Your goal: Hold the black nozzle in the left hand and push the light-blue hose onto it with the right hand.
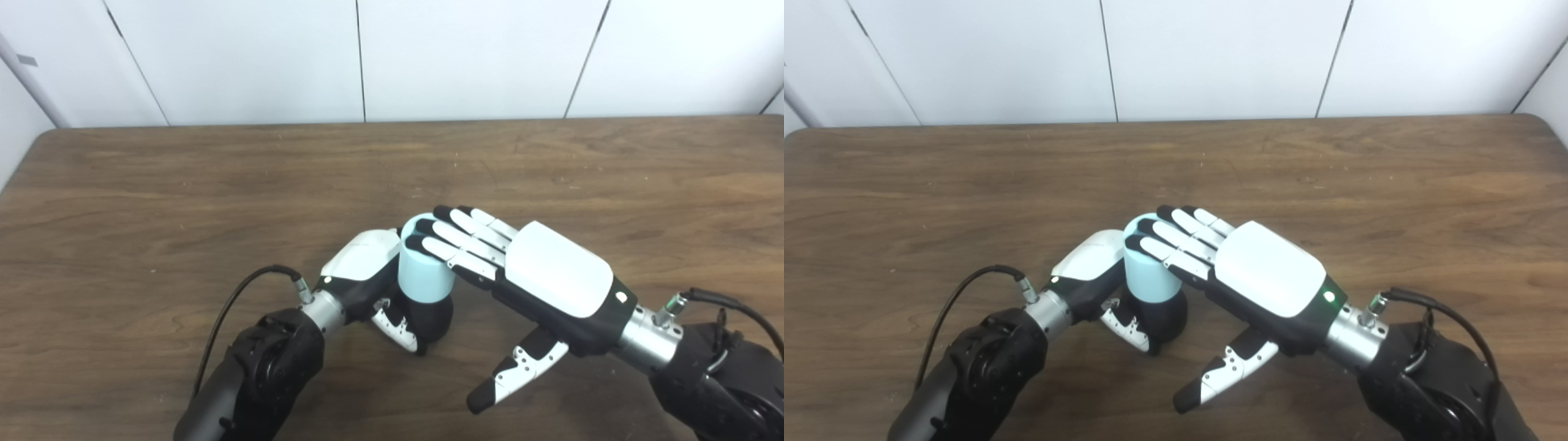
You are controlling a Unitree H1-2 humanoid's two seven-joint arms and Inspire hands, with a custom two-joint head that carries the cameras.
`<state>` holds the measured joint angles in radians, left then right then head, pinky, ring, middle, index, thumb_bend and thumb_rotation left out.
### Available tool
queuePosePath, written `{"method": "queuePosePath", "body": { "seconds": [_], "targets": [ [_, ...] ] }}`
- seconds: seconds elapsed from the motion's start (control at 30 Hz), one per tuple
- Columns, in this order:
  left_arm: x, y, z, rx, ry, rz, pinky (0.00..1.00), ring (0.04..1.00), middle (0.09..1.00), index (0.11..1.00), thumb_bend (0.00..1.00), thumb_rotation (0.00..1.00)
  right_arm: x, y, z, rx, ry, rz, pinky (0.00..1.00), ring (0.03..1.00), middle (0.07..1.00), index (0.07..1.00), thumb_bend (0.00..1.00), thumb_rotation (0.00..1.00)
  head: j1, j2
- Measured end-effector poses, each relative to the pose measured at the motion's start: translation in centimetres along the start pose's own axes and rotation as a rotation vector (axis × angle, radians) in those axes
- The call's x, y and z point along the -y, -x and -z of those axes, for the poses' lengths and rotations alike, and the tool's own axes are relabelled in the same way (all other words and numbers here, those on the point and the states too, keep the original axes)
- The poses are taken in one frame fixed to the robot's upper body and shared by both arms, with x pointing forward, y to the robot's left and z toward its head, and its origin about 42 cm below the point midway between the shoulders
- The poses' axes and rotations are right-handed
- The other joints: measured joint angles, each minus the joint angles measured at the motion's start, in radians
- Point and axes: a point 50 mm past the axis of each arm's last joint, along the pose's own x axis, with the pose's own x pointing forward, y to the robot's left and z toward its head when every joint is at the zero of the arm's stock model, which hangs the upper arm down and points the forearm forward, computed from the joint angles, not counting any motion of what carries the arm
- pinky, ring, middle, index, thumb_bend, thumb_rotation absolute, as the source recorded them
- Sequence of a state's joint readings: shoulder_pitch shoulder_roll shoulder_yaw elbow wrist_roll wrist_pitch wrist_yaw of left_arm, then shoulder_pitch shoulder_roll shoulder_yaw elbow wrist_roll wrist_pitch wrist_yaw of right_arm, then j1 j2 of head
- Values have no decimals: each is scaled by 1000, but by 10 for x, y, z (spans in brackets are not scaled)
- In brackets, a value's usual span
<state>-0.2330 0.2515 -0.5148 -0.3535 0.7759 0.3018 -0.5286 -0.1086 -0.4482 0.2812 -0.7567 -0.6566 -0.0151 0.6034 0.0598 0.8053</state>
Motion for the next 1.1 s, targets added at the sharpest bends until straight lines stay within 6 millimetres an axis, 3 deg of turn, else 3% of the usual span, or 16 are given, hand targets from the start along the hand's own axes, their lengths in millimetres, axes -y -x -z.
{"method": "queuePosePath", "body": {
  "seconds": [0.17,0.27,0.53,0.6,0.77,1.0,1.1],
  "targets": [
    [0,0,0,-4,3,0,1000,729,502,478,520,0,2,-3,0,2,2,-4,1000,1000,987,956,620,955,2,2],
    [0,0,0,-5,5,2,1000,727,556,449,510,0,2,-4,0,4,4,-8,1000,1000,987,956,620,956,2,2],
    [-1,0,1,-6,6,4,1000,719,561,444,509,0,3,-2,2,8,11,-19,1000,1000,987,954,621,956,-2,2],
    [-2,0,1,-6,10,4,1000,717,509,474,519,0,4,-1,2,8,11,-20,1000,1000,987,951,621,957,-2,2],
    [-4,1,4,-9,24,2,1000,705,495,481,522,0,3,-1,2,7,8,-17,1000,1000,987,944,621,957,0,5],
    [-3,2,6,-12,41,-7,1000,697,556,441,510,0,2,0,1,7,6,-11,1000,1000,987,942,621,956,0,6],
    [-3,2,5,-13,43,-8,1000,693,502,477,520,0,1,0,0,6,8,-9,1000,1000,987,940,620,956,0,6]
  ]
}}
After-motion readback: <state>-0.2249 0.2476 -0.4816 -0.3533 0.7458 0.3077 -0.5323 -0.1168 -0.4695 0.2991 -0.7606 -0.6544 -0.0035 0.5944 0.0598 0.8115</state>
